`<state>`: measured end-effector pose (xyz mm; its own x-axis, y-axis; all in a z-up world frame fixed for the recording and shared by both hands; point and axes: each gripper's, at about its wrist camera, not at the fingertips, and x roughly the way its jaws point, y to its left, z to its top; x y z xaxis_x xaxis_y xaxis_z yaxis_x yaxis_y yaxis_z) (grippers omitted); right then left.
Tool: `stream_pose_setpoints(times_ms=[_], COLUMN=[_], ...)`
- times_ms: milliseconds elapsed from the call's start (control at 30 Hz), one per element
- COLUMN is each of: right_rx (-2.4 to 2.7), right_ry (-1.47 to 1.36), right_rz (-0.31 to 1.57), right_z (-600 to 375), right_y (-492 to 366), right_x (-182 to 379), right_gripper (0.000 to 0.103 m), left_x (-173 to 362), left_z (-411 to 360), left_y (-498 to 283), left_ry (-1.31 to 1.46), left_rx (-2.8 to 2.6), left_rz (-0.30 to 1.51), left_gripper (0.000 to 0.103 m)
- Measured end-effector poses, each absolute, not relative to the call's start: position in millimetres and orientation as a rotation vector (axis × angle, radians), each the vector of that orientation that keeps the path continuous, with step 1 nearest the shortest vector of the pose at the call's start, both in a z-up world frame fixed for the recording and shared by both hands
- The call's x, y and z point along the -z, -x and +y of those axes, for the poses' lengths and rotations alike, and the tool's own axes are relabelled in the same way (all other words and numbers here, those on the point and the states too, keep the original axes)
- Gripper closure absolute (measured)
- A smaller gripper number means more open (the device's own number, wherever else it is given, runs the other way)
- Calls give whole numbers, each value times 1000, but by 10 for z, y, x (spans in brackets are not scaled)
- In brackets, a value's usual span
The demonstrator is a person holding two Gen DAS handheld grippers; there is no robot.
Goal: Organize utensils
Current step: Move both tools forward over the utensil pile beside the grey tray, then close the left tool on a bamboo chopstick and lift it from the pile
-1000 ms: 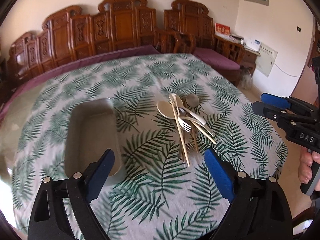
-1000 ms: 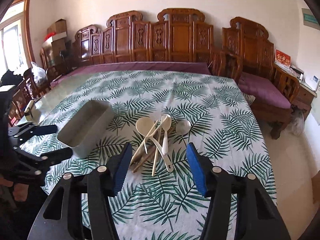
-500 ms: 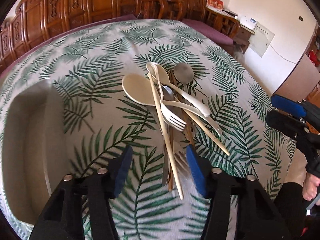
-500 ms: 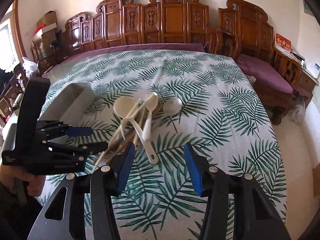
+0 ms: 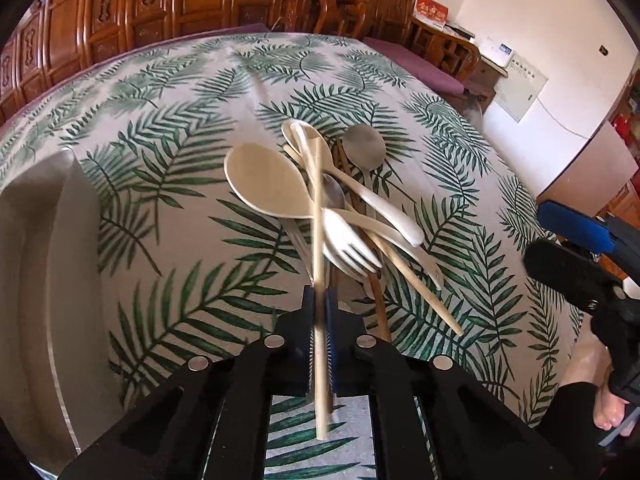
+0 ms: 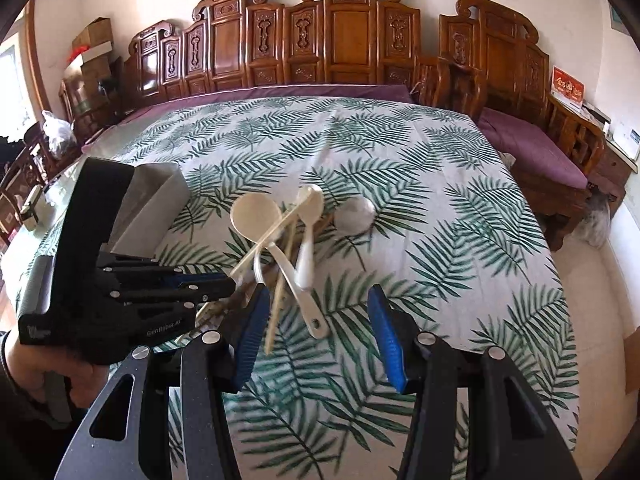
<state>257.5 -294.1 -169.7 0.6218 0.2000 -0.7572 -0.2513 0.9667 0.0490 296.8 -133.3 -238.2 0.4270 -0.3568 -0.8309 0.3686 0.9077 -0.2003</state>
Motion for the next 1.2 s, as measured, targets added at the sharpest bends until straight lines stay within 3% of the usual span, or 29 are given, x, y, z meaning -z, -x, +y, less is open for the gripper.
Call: stream_pose_setpoints(times_ms=[700, 767, 1200], right_rx=[-396, -406, -482], right_ry=[68, 65, 49], right_rz=[934, 941, 861], right_z=[-2333, -2340, -2289], right_y=[-3141, -3146, -2943], right_x=[2224, 2245, 2055], right_gripper=[83, 98, 101], left_x=[2000, 1971, 1732], left_z=[-778, -750, -371], left_y=[-2902, -2887, -2704], left_ry=[53, 45, 52], left_rx=[414, 411, 343], left_rz=[971, 963, 906], left_gripper=[99, 99, 99])
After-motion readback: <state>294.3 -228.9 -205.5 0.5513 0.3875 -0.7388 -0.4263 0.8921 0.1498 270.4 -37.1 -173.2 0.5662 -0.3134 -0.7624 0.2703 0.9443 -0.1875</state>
